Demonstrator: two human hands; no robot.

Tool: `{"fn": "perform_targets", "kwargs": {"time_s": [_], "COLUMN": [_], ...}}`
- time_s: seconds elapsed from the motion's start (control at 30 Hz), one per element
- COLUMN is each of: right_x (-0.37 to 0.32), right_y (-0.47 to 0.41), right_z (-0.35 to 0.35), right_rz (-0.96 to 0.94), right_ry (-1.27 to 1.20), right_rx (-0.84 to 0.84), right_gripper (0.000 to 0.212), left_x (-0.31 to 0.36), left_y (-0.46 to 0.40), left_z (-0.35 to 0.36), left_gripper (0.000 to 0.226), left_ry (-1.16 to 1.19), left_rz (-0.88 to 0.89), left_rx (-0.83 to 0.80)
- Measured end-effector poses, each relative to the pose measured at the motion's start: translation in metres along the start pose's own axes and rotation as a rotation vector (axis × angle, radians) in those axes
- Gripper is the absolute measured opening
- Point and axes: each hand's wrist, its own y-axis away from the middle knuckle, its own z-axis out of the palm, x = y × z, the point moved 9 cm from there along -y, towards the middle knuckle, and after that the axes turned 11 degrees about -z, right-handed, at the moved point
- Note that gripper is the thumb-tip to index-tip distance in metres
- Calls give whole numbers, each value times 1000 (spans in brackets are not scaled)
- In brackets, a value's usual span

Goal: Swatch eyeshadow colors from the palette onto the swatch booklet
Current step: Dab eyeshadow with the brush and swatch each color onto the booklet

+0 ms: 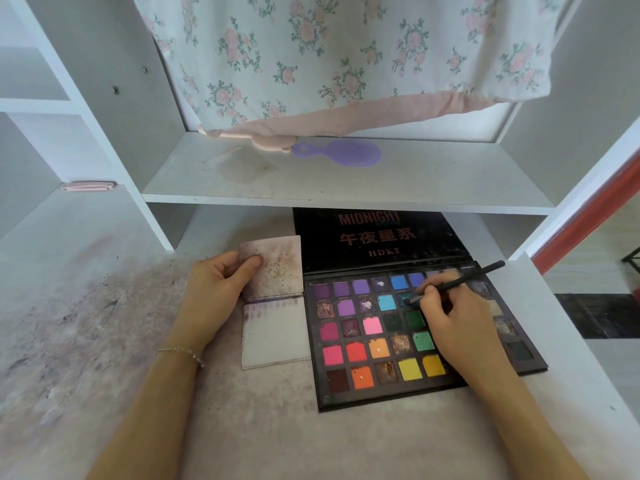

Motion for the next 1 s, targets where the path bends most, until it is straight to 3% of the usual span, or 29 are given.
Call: {"fn": "perform_targets", "kwargs": {"time_s": [0.47, 0.7, 1.0], "right_x": [-2, -10, -52], "right_y": [0, 3, 0], "right_z": [1, -4, 50], "right_rz": [-13, 32, 7], "right_ry": [-15, -164, -417], "right_rx": [-10, 106, -66], "right_gripper": [30, 28, 19], "left_x": [3, 4, 3], "left_y": [2, 2, 1], "left_z": [1, 2, 1], "left_gripper": [16, 17, 18], "left_ry": [12, -20, -30], "left_rz": [1, 9, 10], "left_rx": [1, 4, 9]}}
